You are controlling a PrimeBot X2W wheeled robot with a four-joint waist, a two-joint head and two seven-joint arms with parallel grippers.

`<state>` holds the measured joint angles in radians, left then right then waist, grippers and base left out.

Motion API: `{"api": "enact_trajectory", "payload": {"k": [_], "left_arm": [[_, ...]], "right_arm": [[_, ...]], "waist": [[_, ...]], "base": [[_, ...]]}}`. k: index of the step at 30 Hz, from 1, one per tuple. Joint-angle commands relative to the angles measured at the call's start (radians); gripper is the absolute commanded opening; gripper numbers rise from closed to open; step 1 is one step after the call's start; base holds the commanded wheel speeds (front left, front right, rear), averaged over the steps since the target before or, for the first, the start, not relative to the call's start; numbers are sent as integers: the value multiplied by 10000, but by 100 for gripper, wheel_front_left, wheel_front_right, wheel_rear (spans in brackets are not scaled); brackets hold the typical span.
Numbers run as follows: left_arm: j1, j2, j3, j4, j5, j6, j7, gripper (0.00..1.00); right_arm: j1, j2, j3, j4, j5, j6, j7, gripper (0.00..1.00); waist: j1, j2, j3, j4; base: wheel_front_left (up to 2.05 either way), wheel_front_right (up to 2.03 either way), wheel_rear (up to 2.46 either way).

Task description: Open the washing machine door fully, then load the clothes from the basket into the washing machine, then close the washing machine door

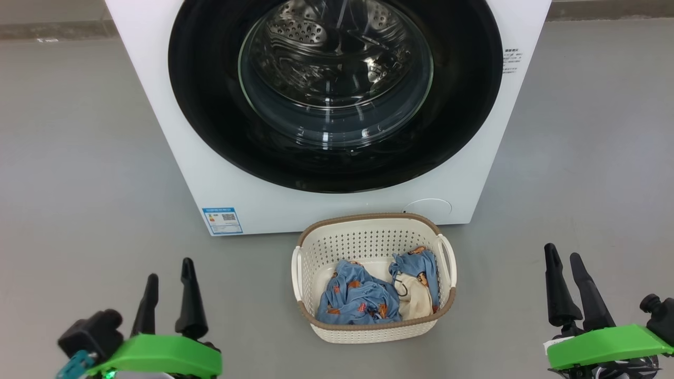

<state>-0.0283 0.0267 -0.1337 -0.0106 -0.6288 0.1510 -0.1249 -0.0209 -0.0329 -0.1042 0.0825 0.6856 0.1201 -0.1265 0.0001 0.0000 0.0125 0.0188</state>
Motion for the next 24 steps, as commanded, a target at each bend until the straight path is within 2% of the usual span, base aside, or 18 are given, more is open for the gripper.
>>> {"api": "enact_trajectory", "payload": {"k": [1, 7, 12, 24], "left_arm": [[-430, 182, 85, -306, 510, 15, -140, 100], [-359, 172, -137, -288, 1211, 135, -316, 100], [-374, 178, -348, -52, 1952, 70, -463, 100], [-393, 267, -961, 378, 3891, 532, -817, 100]], "right_arm": [[-326, -112, 231, -348, -349, 70, -133, 100], [-298, -121, 306, -426, -1324, 75, -308, 100], [-270, -128, 369, -503, -2291, 80, -454, 100], [-96, -146, 391, -558, -3889, 90, -805, 100]], "waist": [[-1, 0, 2, 1], [-1, 0, 30, 12], [-1, 0, 37, 30], [-1, 0, 47, 80]], "base": [[0, 0, 0], [0, 0, 0], [0, 0, 0], [0, 0, 0]]}}
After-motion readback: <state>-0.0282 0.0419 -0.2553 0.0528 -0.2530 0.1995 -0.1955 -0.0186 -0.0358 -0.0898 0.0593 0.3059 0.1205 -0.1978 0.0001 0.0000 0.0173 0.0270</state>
